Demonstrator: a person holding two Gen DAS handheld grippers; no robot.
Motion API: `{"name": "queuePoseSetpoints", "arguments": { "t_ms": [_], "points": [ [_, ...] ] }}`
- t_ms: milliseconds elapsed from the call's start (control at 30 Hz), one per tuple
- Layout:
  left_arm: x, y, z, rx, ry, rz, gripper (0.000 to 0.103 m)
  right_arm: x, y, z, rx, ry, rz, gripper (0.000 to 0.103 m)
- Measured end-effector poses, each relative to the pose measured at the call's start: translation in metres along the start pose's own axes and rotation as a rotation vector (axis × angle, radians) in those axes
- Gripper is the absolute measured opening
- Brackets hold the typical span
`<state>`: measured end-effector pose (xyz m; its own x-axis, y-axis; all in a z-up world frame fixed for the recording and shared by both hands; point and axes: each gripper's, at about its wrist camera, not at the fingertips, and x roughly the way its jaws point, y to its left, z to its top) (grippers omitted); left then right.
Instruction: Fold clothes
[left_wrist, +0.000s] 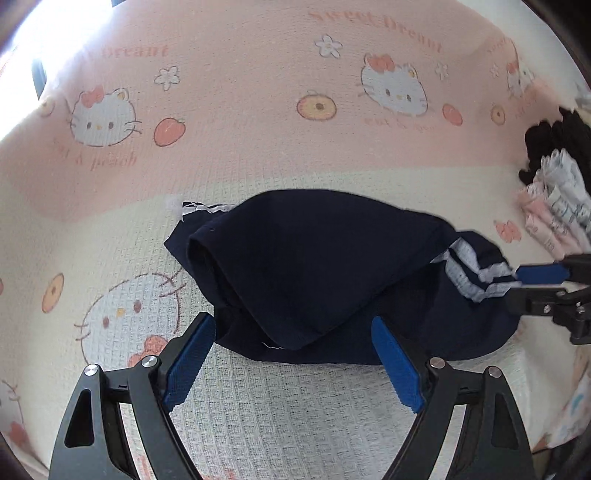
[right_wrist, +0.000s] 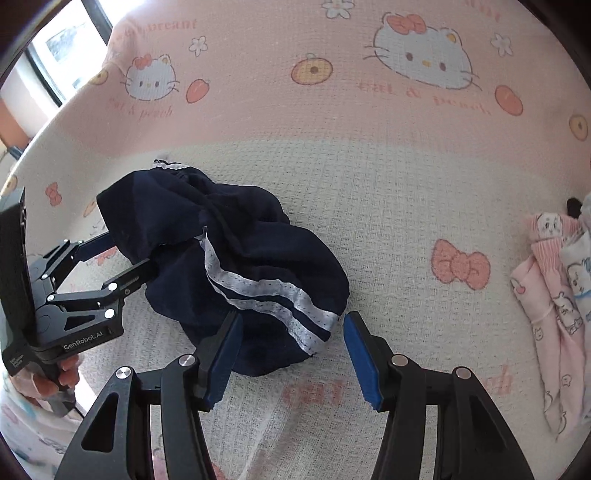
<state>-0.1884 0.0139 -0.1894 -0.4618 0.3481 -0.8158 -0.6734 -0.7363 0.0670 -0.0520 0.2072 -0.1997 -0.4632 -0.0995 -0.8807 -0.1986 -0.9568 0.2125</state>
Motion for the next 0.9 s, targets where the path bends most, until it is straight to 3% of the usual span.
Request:
{"name": "queuePoseSetpoints", "arguments": {
  "t_ms": [333,900],
  "points": [
    [0.009,0.0,0.007,0.033,0.025,0.06,0.025,0.003,0.029,0.005,-0.135,-0.035,-0.037,0.056],
    [-0.015,0.013,0.043,0.074,-0.044,0.046,0.023,-0.004,0.035,0.005,-0.213,-0.102,-0.131,0.056]
  ]
}}
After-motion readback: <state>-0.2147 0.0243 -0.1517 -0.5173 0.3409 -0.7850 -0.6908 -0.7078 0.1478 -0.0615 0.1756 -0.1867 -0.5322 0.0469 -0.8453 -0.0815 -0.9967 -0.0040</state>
